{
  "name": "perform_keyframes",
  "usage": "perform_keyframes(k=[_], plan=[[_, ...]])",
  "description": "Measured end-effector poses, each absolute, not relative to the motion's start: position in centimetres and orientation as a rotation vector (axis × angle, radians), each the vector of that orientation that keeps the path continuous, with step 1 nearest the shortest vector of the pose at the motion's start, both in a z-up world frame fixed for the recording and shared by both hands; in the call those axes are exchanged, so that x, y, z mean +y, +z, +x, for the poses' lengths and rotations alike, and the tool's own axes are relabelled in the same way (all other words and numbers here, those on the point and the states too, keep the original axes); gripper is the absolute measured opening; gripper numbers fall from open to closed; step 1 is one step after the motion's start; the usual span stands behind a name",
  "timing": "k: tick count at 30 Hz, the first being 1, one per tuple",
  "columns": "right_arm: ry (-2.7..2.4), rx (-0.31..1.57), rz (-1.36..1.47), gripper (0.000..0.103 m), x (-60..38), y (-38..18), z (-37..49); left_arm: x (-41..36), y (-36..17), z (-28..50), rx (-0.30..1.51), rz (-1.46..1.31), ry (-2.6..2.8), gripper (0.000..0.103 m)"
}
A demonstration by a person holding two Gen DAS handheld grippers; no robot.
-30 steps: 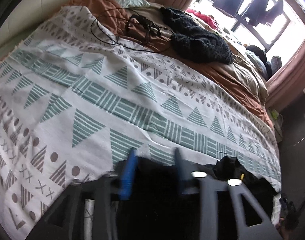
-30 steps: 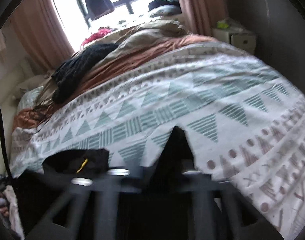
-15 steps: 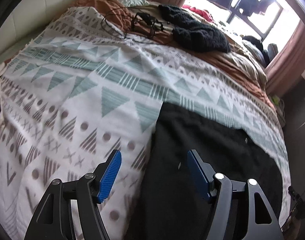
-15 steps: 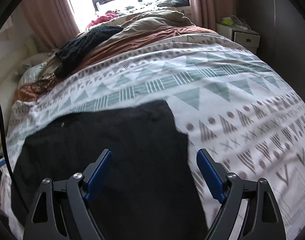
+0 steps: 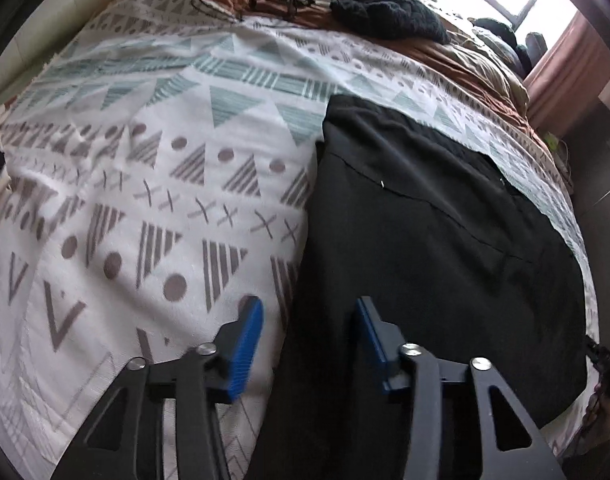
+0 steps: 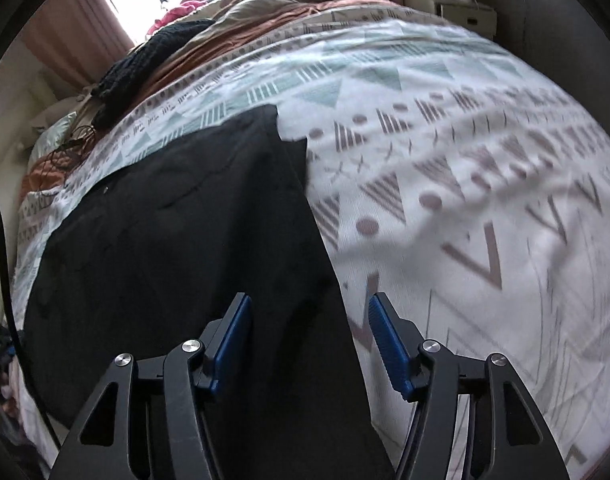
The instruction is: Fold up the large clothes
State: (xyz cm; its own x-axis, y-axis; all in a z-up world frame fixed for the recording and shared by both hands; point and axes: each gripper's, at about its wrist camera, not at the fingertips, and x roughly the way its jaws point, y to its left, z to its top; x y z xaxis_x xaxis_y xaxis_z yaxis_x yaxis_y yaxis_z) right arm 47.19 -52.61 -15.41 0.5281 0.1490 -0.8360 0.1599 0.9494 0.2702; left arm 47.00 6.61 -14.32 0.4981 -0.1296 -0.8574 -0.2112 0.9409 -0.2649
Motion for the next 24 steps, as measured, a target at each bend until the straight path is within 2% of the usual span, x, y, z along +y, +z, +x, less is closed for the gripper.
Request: perform_keyframes(k=[9,10,11,12,13,14,15,16,18,24], plan=[[0.053,1.000,0.357,0.060,-52.7,-15.5,48.4,7.1,-15.6,49.4,1.050,-0.387,0.040,0.046],[0.064,0.998,0.364,0.059,-52.6,-15.5,48.8,7.1,-15.7,49.8,1.053,-0.386,0.035,0.042],[0.071,0.999,0.370,0.056,-52.6,-15.6,49.3,7.0,-15.8,50.2,1.056,-0.388,0.029,0.039],[0.071,1.003,0.372,0.054,-52.6,-15.7,49.7,6.9,-15.9,50.5,1.059,-0.392,0.021,0.030],[0.066,1.007,0.375,0.046,-52.7,-15.8,50.1,6.8,-16.0,50.9,1.063,-0.392,0.019,0.020],[0.064,1.011,0.379,0.034,-52.8,-16.0,50.4,6.6,-15.9,51.2,1.063,-0.382,0.025,0.013],[0.068,1.012,0.385,0.025,-52.9,-16.0,50.7,6.3,-15.7,51.4,1.060,-0.362,0.032,0.005],[0.073,1.003,0.380,0.009,-52.9,-15.9,50.7,6.1,-15.5,51.5,1.055,-0.346,0.040,0.003],[0.057,0.968,0.349,0.003,-52.9,-15.2,50.4,5.8,-14.8,51.7,1.030,-0.324,0.049,0.001],[0.008,0.942,0.384,0.002,-53.8,-14.8,49.1,5.6,-14.5,52.7,1.025,-0.317,0.057,0.001]])
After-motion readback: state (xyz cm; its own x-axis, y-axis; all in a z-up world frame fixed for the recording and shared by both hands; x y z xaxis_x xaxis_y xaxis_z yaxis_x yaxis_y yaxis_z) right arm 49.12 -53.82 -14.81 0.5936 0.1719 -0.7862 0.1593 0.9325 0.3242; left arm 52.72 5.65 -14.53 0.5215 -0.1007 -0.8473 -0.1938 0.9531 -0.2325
